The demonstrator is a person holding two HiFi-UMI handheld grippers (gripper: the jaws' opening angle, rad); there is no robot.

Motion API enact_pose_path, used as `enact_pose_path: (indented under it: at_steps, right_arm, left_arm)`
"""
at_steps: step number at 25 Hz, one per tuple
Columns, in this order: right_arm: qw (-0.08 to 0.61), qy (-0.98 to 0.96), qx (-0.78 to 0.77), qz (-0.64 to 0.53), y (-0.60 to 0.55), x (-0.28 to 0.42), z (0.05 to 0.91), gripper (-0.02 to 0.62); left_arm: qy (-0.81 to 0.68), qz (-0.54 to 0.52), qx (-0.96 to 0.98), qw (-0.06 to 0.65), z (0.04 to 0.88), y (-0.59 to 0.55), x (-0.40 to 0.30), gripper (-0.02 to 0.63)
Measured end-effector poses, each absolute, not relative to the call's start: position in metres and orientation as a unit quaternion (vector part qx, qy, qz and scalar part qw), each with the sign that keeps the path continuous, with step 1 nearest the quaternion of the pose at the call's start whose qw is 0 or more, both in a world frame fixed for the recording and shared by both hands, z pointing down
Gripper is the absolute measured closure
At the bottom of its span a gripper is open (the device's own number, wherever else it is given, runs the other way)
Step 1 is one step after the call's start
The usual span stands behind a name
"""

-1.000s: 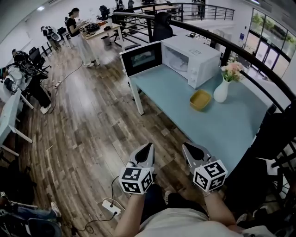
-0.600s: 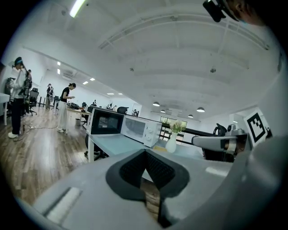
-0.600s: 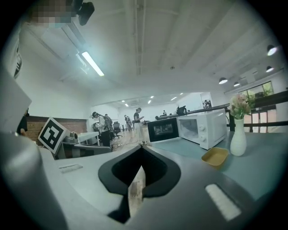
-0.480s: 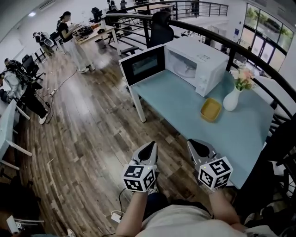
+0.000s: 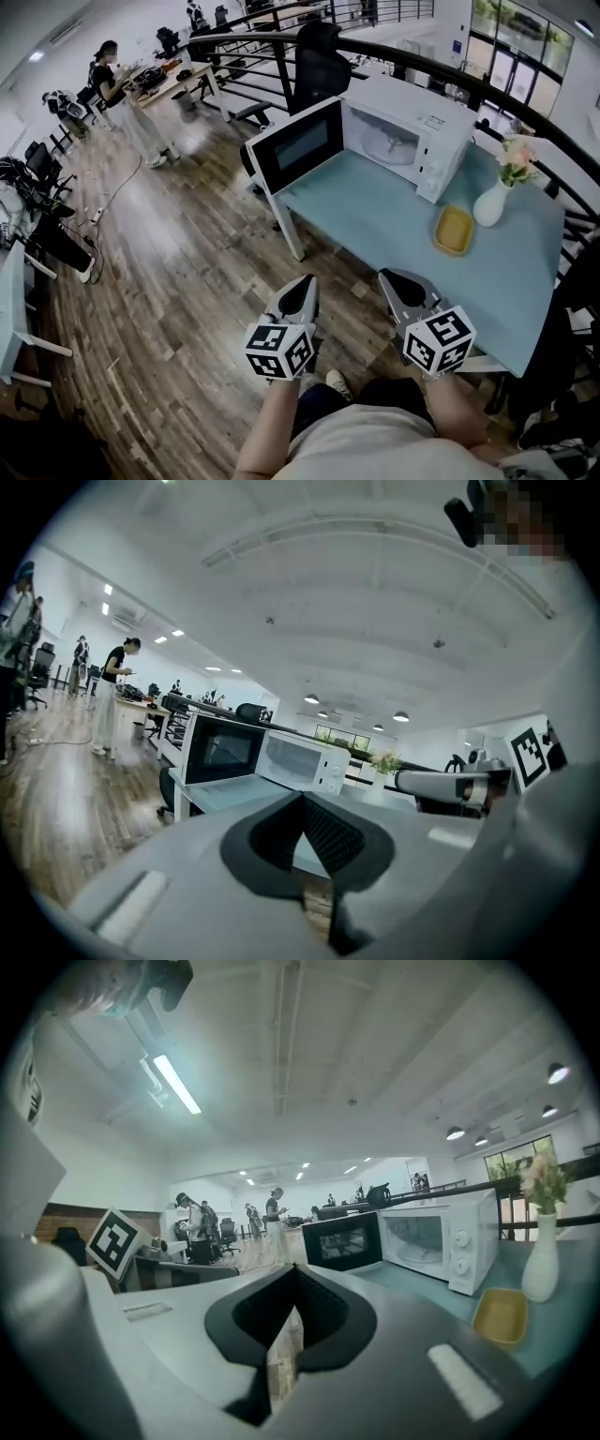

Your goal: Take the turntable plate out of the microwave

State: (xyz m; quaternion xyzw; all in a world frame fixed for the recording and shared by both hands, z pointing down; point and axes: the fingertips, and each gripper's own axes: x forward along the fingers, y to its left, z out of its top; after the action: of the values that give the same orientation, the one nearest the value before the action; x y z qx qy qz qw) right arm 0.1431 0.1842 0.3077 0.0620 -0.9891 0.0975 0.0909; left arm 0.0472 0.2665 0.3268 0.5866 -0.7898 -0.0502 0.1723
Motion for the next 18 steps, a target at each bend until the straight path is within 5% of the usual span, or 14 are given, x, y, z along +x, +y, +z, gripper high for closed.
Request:
enact_pose_path:
  at_steps: [18]
  right_arm:
    - [0.126, -0.982, 0.085, 0.115, 0.156, 0.082, 0.331, 0.572]
  left_arm:
    - [-0.751, -0.052, 0.623, 0.214, 0.356, 0.226, -0.014, 0.606]
